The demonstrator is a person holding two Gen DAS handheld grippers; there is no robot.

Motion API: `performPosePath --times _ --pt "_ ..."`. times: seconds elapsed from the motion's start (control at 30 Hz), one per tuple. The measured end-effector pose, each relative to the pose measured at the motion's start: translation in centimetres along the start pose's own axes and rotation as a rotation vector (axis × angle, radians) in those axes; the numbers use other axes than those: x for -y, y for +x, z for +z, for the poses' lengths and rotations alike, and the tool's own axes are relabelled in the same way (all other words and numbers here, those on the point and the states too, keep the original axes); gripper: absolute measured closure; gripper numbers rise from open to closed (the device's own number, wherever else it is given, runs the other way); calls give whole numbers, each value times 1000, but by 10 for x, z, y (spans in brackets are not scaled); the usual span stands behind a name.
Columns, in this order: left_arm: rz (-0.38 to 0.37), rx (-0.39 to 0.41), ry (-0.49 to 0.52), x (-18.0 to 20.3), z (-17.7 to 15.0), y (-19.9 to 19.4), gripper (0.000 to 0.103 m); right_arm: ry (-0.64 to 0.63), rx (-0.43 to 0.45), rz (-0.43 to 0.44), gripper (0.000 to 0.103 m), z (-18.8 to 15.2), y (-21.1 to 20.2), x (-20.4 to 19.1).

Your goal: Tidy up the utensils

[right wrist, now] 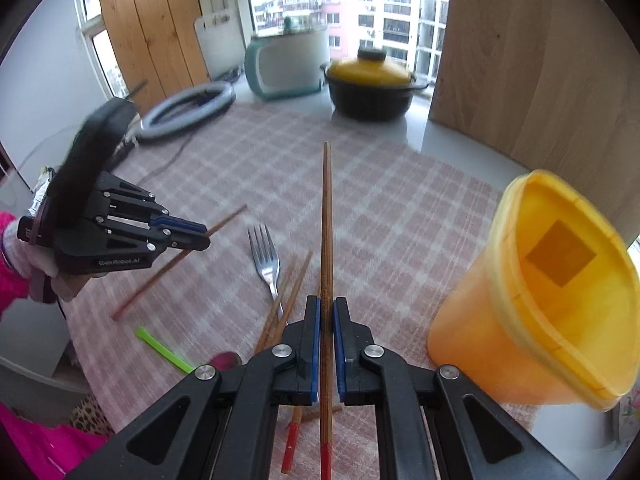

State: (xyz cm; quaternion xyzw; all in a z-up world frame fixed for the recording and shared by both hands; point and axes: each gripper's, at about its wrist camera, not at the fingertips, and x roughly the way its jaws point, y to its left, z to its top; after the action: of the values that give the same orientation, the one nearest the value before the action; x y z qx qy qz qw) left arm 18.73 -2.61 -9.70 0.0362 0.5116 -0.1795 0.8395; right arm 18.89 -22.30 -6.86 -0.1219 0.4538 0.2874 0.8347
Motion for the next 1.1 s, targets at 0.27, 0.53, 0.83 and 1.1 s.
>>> performPosePath --times 0.27,0.53,0.83,1.1 --pt "-84 220 -4 19 50 -72 100 66 184 -3 99 24 -50 15" --pt "-174 382 15 52 102 -115 100 139 341 -84 99 45 -99 47" --pt "-236 482 39 103 157 -121 100 228 412 -238 99 50 -111 94" --pt "-276 526 4 138 192 -101 100 282 418 -288 99 50 -100 126"
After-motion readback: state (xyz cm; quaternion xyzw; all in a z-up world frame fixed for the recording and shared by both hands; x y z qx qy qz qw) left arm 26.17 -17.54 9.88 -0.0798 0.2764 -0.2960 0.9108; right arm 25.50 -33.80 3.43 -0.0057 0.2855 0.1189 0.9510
